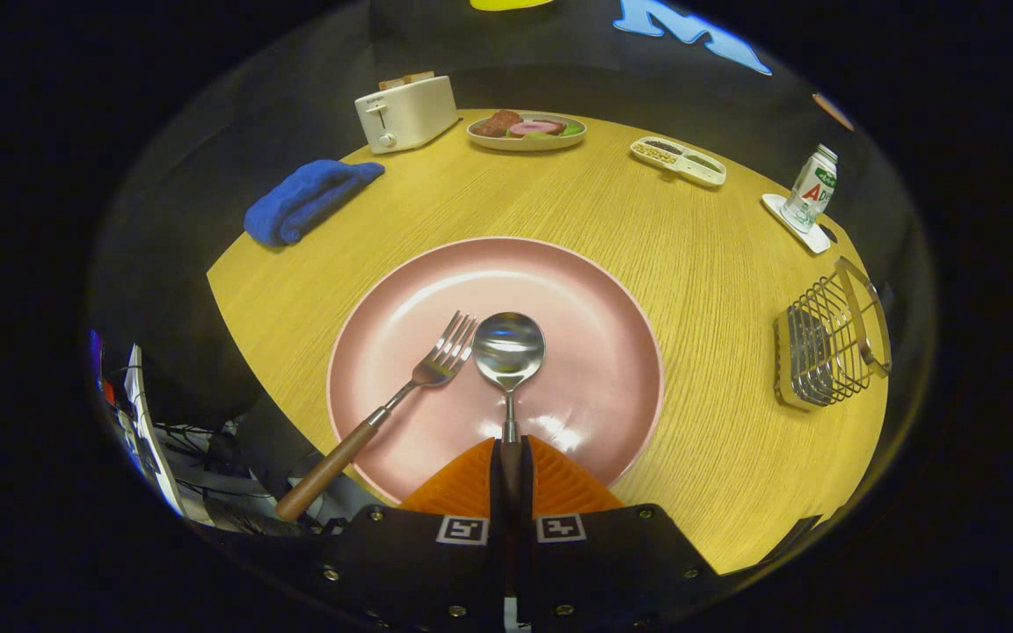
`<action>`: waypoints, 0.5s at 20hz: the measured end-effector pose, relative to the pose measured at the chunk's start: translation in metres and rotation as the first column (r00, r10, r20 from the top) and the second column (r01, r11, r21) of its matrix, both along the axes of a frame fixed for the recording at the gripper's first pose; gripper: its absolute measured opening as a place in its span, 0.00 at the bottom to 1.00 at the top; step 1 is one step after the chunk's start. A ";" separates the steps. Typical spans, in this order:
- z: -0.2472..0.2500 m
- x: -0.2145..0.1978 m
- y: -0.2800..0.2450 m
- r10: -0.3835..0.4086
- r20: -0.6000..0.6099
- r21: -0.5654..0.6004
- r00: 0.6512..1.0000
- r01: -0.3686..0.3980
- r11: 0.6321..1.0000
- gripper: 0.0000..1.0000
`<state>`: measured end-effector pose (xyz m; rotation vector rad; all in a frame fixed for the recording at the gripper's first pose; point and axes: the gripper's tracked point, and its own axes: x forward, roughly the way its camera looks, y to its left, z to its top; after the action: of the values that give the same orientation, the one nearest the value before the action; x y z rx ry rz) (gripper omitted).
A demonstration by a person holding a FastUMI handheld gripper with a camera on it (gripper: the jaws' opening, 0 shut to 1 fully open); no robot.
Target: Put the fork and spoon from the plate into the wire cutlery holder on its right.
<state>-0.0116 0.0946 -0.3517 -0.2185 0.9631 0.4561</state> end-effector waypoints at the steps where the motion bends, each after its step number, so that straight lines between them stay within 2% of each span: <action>1: 0.003 0.000 0.001 -0.012 -0.004 0.018 1.000 0.012 1.000 0.06; 10: 0.043 0.017 -0.009 -0.114 0.038 0.124 0.993 0.108 0.986 0.06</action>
<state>0.0058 0.0856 -0.3082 -0.0637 0.8955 0.4044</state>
